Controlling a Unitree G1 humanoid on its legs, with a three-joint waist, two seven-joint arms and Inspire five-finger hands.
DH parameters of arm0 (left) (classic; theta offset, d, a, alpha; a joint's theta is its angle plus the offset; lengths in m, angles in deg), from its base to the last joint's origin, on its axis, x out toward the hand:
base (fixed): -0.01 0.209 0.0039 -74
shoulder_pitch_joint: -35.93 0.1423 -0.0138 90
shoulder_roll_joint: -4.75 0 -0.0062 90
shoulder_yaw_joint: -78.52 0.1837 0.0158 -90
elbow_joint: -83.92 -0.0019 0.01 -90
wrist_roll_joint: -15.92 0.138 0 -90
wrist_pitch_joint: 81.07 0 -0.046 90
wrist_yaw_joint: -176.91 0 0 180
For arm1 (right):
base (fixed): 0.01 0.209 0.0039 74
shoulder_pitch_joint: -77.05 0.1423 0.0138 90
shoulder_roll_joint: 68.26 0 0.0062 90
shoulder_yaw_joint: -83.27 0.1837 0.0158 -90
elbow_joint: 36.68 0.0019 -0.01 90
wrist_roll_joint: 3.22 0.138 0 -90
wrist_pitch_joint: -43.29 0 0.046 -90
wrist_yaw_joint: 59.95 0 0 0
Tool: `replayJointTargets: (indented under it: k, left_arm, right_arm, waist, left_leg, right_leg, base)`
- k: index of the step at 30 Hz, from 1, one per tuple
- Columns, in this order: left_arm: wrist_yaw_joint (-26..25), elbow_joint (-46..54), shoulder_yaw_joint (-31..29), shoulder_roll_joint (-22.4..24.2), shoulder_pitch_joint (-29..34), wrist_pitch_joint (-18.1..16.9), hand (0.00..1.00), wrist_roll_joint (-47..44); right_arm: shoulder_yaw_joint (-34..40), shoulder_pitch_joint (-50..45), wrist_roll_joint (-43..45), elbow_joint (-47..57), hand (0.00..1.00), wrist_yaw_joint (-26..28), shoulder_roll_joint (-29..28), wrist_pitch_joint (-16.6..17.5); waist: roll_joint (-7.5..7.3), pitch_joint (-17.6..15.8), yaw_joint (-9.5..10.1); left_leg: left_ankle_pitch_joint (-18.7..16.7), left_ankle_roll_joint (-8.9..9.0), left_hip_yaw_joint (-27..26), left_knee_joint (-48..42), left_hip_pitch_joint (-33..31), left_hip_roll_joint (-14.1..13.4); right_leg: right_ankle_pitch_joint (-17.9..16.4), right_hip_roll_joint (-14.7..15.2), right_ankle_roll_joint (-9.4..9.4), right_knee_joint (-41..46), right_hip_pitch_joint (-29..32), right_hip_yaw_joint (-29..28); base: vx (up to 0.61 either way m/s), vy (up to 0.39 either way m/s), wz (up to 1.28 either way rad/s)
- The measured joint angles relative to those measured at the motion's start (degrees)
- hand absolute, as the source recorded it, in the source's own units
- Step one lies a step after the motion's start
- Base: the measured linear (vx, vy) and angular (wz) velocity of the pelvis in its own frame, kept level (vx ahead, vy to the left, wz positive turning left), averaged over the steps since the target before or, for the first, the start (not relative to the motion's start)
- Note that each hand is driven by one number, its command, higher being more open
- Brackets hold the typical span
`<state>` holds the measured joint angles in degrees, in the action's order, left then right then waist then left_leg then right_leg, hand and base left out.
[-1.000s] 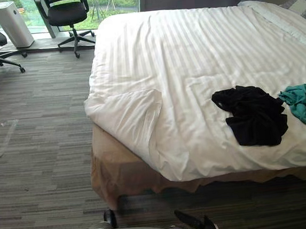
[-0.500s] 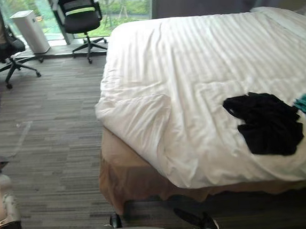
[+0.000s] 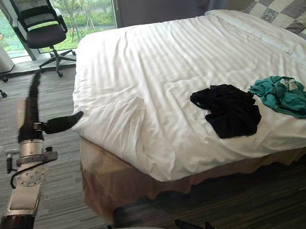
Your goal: Tidy up the quilt and then pick up the clothes from the bed and put them into the laundry hamper
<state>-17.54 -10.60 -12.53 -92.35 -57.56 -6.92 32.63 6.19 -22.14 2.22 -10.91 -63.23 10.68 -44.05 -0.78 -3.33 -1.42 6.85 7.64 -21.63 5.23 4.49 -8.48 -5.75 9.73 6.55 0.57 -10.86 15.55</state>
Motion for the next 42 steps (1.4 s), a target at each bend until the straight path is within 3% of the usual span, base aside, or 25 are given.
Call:
replayJointTargets:
  k: [6, 9, 11, 16, 21, 22, 29, 35, 39, 42]
  left_arm:
    - [2.4, -9.8, 10.2, -1.9, -8.8, 2.8, 1.0, 6.5]
    - [2.5, -10.9, 11.6, -1.9, -10.7, 3.2, 1.0, 7.4]
    - [2.5, -12.5, 11.8, -1.9, -12.9, 4.4, 1.0, 8.9]
    - [2.3, -16.3, 11.7, -1.9, -22.2, 8.7, 1.0, 10.9]
    - [2.6, -29.8, 11.8, -1.3, -30.2, 11.9, 1.0, 10.9]
    - [2.6, -30.0, 11.8, -1.3, -30.6, 12.0, 0.0, 10.9]
    - [4.4, -33.4, 11.7, 0.2, -34.0, 12.1, 0.0, 9.9]
    - [7.4, -31.3, 12.7, -0.4, -33.2, 11.9, 0.0, 8.1]
    - [9.3, -20.2, 11.6, -2.1, -23.9, 10.9, 0.0, 5.3]
    - [9.6, -11.7, 8.2, -1.3, -12.7, 9.9, 0.0, -0.2]
  right_arm:
    - [-2.6, 1.1, -0.5, 2.0, 1.0, -1.1, 0.3, 0.1]
    - [-3.0, 1.3, -0.6, 2.2, 1.0, -1.2, 0.4, 0.1]
    - [-3.6, 1.6, -0.6, 2.8, 1.0, -1.3, 0.5, 0.1]
    - [-3.9, 4.5, -0.6, 7.2, 1.0, -2.4, -0.2, 0.3]
    - [-4.5, 7.5, -0.7, 9.0, 1.0, -2.4, -1.0, 0.3]
    - [-4.5, 7.8, -0.7, 9.0, 1.0, -2.5, -1.0, 0.2]
    - [-4.5, 10.4, -0.6, 8.9, 1.0, -3.1, -1.2, 0.2]
    - [-3.9, 10.1, -0.7, 8.9, 1.0, -3.4, -1.2, -0.1]
    - [-4.0, 10.0, -0.7, 8.8, 1.0, -3.2, -1.3, -0.7]
    - [-4.4, 10.2, -2.5, 8.8, 1.0, -2.6, -1.3, -0.8]
  waist:
    - [-0.06, -0.1, -2.36]
    - [-0.06, -0.1, -3.01]
    - [-0.07, -0.3, -3.48]
    - [-0.62, -5.3, -3.22]
    - [-0.4, -8.5, -3.48]
    - [-0.23, -8.6, -3.47]
    - [2.09, -11.6, -3.43]
    - [2.05, -11.7, -3.46]
    - [2.05, -11.7, -3.41]
    - [1.99, -11.6, -2.58]
  left_leg:
    - [-0.1, 0.18, -1.5, -0.1, -1.1, -0.1]
    - [0.1, 0.12, -1.5, -0.3, -2.6, -0.2]
    - [1.0, 0.06, -1.6, -0.3, -4.5, -0.9]
    - [2.4, -0.63, -1.9, -0.3, -10.0, -2.2]
    - [2.8, -1.22, -2.6, -0.3, -11.9, -1.6]
    - [3.0, -1.4, -2.6, -0.3, -12.2, -1.5]
    - [3.6, -1.92, -2.6, 0.0, -12.6, -1.1]
    - [3.3, -2.08, -1.6, 0.0, -12.8, -0.3]
    - [3.0, -2.23, -0.7, -0.1, -11.5, 0.6]
    - [3.0, -2.2, 0.2, -0.3, -9.9, 0.9]
  right_leg:
    - [0.1, 0.0, -0.04, -0.4, 2.4, -1.5]
    - [0.1, -0.1, -0.08, -0.1, 3.9, -1.4]
    - [0.9, -0.7, -1.13, 1.2, 6.2, -1.3]
    - [3.1, -1.8, -1.39, 2.6, 12.9, -1.6]
    - [4.6, -0.9, -0.9, 2.3, 15.5, -1.7]
    - [4.7, -0.8, -0.82, 2.3, 15.8, -1.6]
    - [5.0, 0.1, -0.15, 2.3, 16.7, -1.3]
    - [5.2, 0.6, 0.7, 1.1, 15.6, 0.2]
    - [5.8, 1.2, 1.14, 0.0, 13.0, 1.5]
    - [5.8, 1.2, 1.13, -0.8, 10.3, 3.0]
  base:
    - [0.1, -0.029, -0.18]
    - [0.07, -0.032, 0.01]
    - [0.06, -0.028, -0.03]
    - [-0.04, -0.011, -0.07]
    - [-0.09, 0.037, -0.13]
    - [-0.06, 0.032, 0.02]
    - [-0.11, 0.037, -0.04]
    - [-0.04, 0.026, 0.08]
    - [0.12, 0.009, 0.16]
    - [0.12, -0.025, 0.15]
